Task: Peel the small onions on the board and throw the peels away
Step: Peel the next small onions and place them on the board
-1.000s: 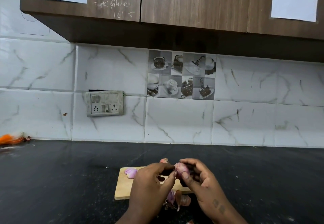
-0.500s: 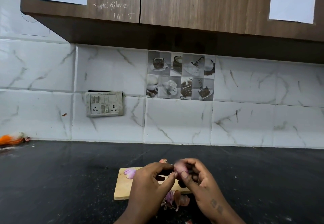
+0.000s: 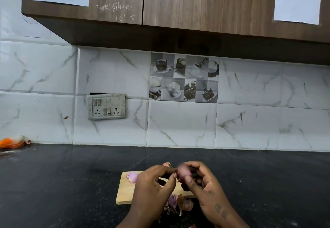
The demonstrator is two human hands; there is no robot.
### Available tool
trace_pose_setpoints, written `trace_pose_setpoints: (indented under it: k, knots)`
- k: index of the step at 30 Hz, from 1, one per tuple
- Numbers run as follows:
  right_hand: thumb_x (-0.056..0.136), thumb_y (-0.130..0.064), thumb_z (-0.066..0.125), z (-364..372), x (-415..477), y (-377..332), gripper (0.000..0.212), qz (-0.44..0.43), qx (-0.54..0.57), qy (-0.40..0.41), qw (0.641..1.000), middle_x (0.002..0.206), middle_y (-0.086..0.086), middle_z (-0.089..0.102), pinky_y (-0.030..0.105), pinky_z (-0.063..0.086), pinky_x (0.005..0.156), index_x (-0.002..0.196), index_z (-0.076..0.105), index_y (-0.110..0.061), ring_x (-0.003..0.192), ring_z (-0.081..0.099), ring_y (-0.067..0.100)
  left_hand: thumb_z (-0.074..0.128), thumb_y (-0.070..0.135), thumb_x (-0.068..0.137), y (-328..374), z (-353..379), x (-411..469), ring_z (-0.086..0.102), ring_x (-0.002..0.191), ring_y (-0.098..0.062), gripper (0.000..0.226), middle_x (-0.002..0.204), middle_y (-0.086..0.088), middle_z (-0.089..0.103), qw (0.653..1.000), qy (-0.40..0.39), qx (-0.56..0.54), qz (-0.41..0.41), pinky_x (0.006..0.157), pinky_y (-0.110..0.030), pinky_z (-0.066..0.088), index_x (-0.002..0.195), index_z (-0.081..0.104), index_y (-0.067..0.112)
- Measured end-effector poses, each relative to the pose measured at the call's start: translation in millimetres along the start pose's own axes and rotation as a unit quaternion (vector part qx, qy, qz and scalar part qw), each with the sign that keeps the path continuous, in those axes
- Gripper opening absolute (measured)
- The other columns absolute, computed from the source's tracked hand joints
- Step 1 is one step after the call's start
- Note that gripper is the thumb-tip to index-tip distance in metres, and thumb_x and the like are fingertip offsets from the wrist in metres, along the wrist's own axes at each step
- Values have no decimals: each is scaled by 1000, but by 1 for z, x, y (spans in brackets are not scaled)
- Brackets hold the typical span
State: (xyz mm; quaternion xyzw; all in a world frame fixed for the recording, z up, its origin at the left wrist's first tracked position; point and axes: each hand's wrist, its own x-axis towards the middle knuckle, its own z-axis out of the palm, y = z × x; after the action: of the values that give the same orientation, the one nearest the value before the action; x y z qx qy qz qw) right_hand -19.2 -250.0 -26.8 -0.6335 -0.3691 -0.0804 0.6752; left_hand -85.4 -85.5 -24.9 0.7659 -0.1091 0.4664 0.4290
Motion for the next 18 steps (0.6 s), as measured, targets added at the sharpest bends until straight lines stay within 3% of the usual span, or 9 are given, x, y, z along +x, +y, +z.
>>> trace_pose_setpoints:
  k: [4, 8, 14, 18]
  knots:
    - [90, -28, 74, 1, 0, 0, 20, 6, 1, 6, 1000, 104, 4, 74, 35, 61, 71, 109, 70, -31, 86, 69, 27, 84, 11, 82, 0, 0, -1, 73, 81, -8, 22, 84, 18, 75, 1000, -8, 14, 14, 61, -16, 55, 90, 81, 31]
    - [85, -31, 78, 1, 0, 5, 30, -4, -17, 0, 1000, 109, 1, 73, 38, 58, 77, 113, 68, -31, 96, 66, 39, 84, 8, 78, -1, 1, 0, 70, 70, -6, 23, 76, 18, 71, 999, 0, 52, 17, 58, -13, 51, 78, 79, 30]
    - [83, -27, 81, -3, -1, 4, 36, -12, -49, -14, 999, 110, -2, 72, 27, 56, 73, 115, 67, -34, 95, 69, 29, 76, 17, 75, 1, 0, 0, 63, 66, -7, 15, 74, 16, 65, 994, 5, 106, 39, 56, -21, 50, 73, 67, 30]
    - [82, -32, 78, -2, -2, 1, 33, -15, -48, -19, 999, 115, 0, 73, 33, 58, 80, 113, 67, -36, 97, 72, 24, 73, 22, 75, 3, 0, -1, 60, 68, -7, 15, 74, 13, 61, 992, -2, 118, 39, 59, -13, 44, 72, 60, 30]
